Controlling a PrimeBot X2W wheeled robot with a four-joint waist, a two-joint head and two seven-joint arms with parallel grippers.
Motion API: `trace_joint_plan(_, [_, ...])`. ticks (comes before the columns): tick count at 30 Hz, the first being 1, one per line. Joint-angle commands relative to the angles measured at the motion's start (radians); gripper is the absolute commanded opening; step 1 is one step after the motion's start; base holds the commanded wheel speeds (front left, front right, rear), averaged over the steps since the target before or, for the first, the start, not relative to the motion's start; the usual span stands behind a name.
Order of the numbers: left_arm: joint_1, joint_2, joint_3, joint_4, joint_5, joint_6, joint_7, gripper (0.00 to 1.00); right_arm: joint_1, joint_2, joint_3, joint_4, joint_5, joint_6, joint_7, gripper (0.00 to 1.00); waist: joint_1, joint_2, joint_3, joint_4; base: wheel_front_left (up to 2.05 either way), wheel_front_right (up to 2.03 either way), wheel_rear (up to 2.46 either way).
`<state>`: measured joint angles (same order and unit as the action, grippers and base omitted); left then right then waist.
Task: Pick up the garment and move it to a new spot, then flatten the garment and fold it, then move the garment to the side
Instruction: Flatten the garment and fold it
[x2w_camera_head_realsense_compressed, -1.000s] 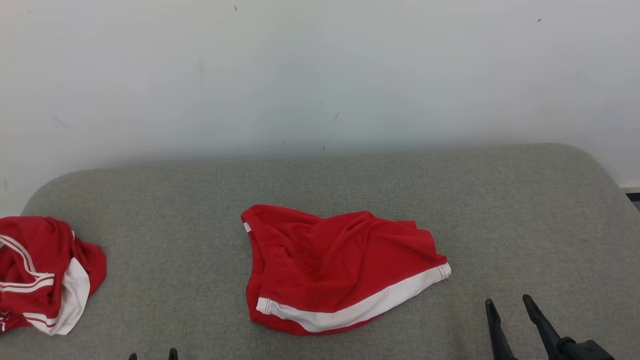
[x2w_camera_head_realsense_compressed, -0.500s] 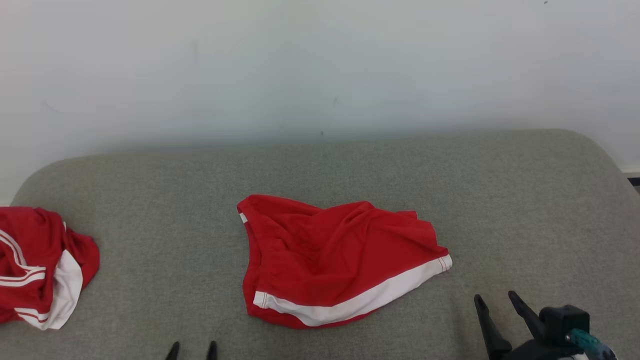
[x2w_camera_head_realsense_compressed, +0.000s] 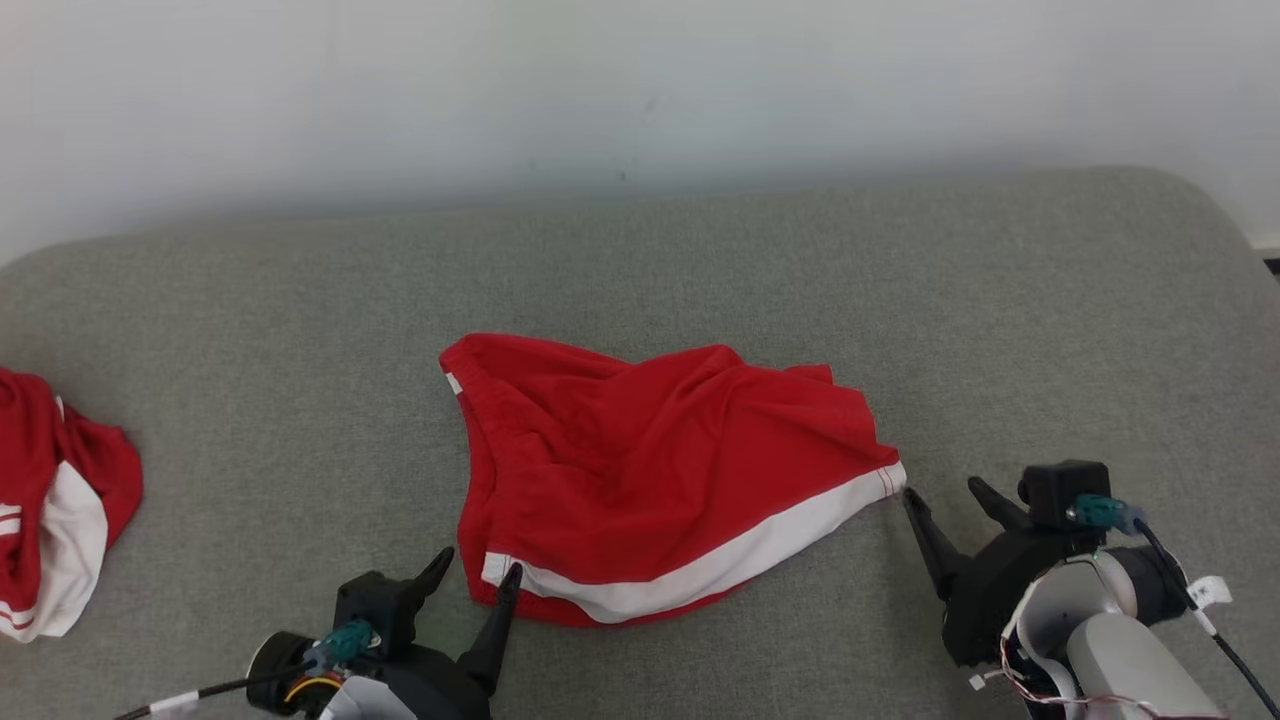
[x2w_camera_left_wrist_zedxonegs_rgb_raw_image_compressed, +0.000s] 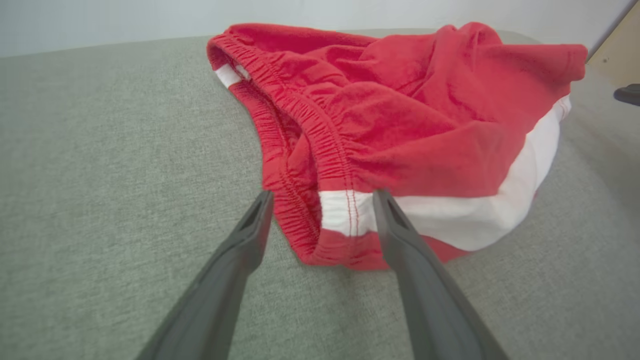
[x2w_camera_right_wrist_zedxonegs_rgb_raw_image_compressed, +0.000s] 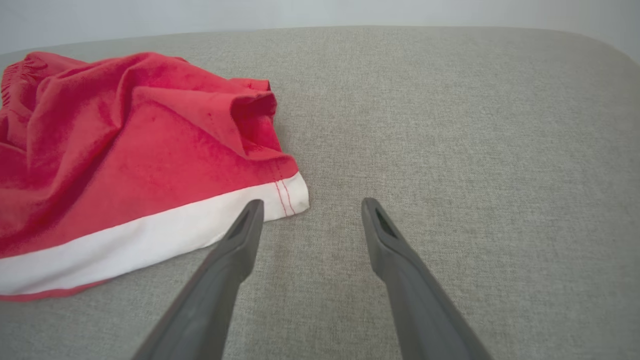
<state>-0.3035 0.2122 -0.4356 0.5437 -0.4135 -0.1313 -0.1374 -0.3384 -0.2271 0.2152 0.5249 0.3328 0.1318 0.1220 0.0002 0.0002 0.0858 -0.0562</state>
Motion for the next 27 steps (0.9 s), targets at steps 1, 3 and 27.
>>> trace_joint_plan(1, [-0.027,0.013,-0.015,0.005,-0.012,0.002,0.004,1.0,-0.031,0.002,0.01,0.022,-0.001,-0.002,-0.004,1.0,-0.0002,-0.0002,0.045,-0.019,0.0,0.0,0.0])
trace_joint_plan(3, [-0.043,0.024,-0.044,0.01,-0.033,0.002,0.011,1.0,-0.064,0.003,0.025,0.056,-0.003,-0.002,-0.004,1.0,-0.0002,-0.0002,0.062,-0.022,0.0,0.0,0.0])
trace_joint_plan(27, [-0.009,0.103,-0.138,-0.148,-0.119,0.007,0.036,0.47,-0.201,-0.025,0.166,0.287,0.077,-0.002,-0.062,1.0,-0.0002,-0.0002,0.087,0.018,0.0,0.0,0.0])
